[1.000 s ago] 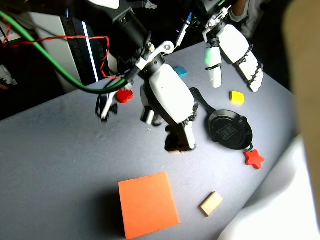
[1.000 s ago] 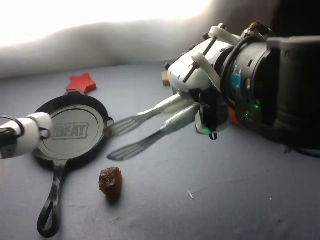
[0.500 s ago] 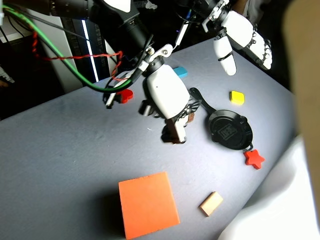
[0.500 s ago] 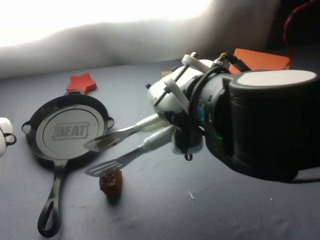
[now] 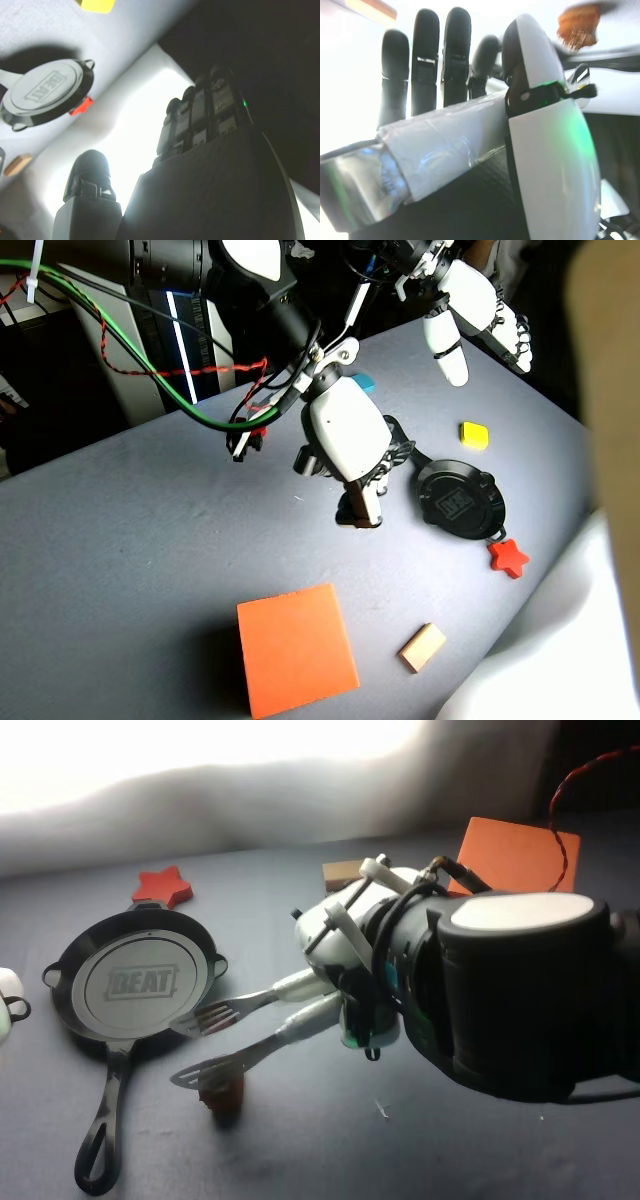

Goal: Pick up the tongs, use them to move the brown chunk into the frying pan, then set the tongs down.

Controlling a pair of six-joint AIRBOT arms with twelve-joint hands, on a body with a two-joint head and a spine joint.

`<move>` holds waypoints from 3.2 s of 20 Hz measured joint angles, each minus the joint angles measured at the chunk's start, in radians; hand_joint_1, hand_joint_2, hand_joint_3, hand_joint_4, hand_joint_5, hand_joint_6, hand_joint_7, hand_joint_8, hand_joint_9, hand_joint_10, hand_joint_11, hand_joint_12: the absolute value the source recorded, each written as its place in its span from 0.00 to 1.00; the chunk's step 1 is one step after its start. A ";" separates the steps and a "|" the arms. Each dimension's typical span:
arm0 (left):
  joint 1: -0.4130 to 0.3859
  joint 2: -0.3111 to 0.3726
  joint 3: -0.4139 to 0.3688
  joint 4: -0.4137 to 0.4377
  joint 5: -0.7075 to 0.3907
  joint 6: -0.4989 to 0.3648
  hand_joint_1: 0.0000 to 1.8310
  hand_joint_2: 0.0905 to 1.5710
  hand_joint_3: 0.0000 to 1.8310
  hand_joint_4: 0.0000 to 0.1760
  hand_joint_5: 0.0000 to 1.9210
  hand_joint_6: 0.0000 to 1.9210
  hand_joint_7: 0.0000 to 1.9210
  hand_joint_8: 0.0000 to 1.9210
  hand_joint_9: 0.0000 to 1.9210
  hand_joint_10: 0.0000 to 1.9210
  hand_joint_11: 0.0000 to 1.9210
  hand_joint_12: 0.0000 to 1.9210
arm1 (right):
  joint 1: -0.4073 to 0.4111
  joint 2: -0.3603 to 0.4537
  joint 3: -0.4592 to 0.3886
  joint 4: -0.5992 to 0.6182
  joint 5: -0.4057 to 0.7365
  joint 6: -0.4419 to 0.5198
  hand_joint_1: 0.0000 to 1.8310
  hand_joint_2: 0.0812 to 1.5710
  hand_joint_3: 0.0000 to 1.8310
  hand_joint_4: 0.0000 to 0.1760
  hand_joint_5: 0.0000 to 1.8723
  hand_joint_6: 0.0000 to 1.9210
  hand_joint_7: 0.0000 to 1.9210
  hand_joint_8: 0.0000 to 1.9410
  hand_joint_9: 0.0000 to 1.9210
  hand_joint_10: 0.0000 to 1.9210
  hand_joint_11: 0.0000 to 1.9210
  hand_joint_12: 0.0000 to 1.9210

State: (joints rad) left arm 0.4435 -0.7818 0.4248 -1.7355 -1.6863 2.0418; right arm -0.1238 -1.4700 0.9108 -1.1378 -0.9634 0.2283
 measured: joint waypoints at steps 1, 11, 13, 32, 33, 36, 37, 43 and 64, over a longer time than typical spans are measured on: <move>0.000 -0.002 0.000 -0.001 0.002 0.000 0.00 0.78 0.00 0.00 0.00 0.00 0.00 0.00 0.00 0.00 0.00 0.00 | -0.007 0.000 0.002 0.000 0.003 0.002 0.63 0.73 0.00 0.00 0.39 0.23 0.52 0.00 0.39 0.30 0.19 0.75; 0.000 -0.006 0.000 0.000 0.002 -0.001 0.00 0.78 0.00 0.00 0.00 0.00 0.00 0.00 0.00 0.00 0.00 0.00 | -0.055 -0.029 0.038 -0.064 0.037 0.028 0.62 0.73 0.00 0.00 0.38 0.21 0.51 0.00 0.39 0.28 0.19 0.74; 0.000 -0.006 0.000 -0.001 0.000 -0.001 0.00 0.78 0.00 0.00 0.00 0.00 0.00 0.00 0.00 0.00 0.00 0.00 | -0.071 -0.032 0.048 -0.079 0.038 0.030 0.62 0.74 0.00 0.00 0.38 0.21 0.51 0.00 0.39 0.28 0.19 0.74; -0.001 -0.008 -0.010 -0.002 0.000 0.000 0.00 0.78 0.00 0.00 0.00 0.00 0.00 0.00 0.00 0.00 0.01 0.00 | -0.095 -0.034 0.058 -0.104 0.048 0.010 0.29 0.86 0.01 0.00 0.63 0.59 0.76 0.64 0.76 0.85 0.69 0.99; -0.001 -0.008 -0.010 -0.002 0.001 0.001 0.00 0.78 0.00 0.00 0.00 0.00 0.00 0.00 0.00 0.00 0.01 0.00 | -0.099 -0.034 0.056 -0.111 0.050 0.009 0.28 0.87 0.00 0.00 0.63 0.64 0.76 0.72 0.77 0.89 0.73 1.00; -0.001 -0.008 -0.010 -0.004 0.000 0.003 0.00 0.78 0.00 0.00 0.00 0.00 0.01 0.00 0.00 0.00 0.02 0.01 | -0.114 -0.026 0.032 -0.129 0.050 -0.002 0.39 0.93 0.00 0.98 0.76 0.96 0.85 0.97 0.90 1.00 0.89 1.00; -0.001 -0.008 -0.010 -0.003 0.001 0.003 0.00 0.78 0.00 0.00 0.00 0.00 0.01 0.00 0.00 0.00 0.02 0.01 | -0.116 -0.023 0.026 -0.139 0.050 -0.004 0.44 0.93 0.00 1.00 0.76 0.99 0.85 0.99 0.91 1.00 0.90 1.00; -0.001 -0.008 -0.010 -0.004 0.002 0.003 0.00 0.77 0.00 0.00 0.00 0.00 0.01 0.00 0.01 0.00 0.02 0.02 | -0.111 0.006 -0.010 -0.138 0.054 -0.019 0.53 0.91 0.00 1.00 0.74 1.00 0.83 1.00 0.90 1.00 0.89 1.00; -0.003 -0.013 -0.010 -0.003 0.011 0.011 0.00 0.79 0.00 0.00 0.00 0.00 0.00 0.00 0.00 0.00 0.00 0.06 | -0.057 -0.158 0.469 -0.387 0.524 0.112 0.47 0.89 0.00 1.00 0.70 1.00 0.80 1.00 0.86 1.00 0.86 1.00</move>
State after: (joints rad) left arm 0.4404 -0.7952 0.4145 -1.7390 -1.6756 2.0525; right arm -0.1810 -1.6283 1.3800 -1.5246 -0.4393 0.3401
